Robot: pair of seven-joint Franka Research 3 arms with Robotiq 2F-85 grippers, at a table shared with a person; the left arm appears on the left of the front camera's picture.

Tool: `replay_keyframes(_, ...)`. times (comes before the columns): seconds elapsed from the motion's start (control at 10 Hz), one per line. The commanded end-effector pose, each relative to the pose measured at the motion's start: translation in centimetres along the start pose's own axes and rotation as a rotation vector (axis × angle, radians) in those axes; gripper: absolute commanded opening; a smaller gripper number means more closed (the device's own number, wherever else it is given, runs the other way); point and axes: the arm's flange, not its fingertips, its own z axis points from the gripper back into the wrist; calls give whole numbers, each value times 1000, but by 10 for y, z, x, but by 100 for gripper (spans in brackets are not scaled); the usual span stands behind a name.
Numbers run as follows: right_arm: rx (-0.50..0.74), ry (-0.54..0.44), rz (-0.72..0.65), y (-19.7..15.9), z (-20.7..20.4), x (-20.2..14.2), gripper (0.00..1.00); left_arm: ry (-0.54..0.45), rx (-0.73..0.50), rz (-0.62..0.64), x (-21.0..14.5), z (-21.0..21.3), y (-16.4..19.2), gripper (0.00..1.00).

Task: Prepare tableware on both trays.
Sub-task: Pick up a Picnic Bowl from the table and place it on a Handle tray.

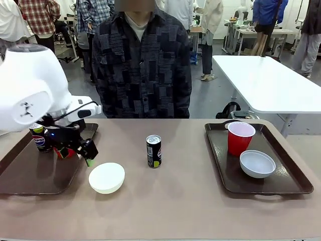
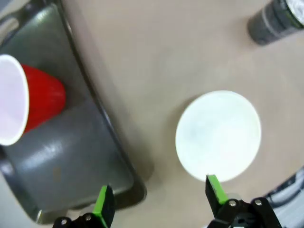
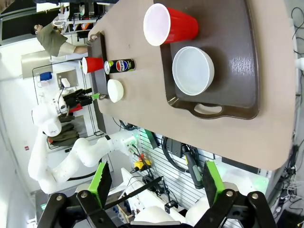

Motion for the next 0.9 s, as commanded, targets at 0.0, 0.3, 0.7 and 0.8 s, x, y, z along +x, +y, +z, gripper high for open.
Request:
replay_keyframes(0.0,17,-12,10,0,-2,-2,100,-59,49,80,12,-22,-4,100)
replay_keyframes(0.3,17,-12,10,0,-2,-2,100,-32,-3,47,11,-19,-1,100)
replay_keyframes(0.7,17,-12,10,0,-2,-2,100,-8,-17,63,11,-37,-5,100)
replay_keyframes(0.8,17,-12,10,0,-2,-2,100,-13,-19,71,14,-48,-10,100)
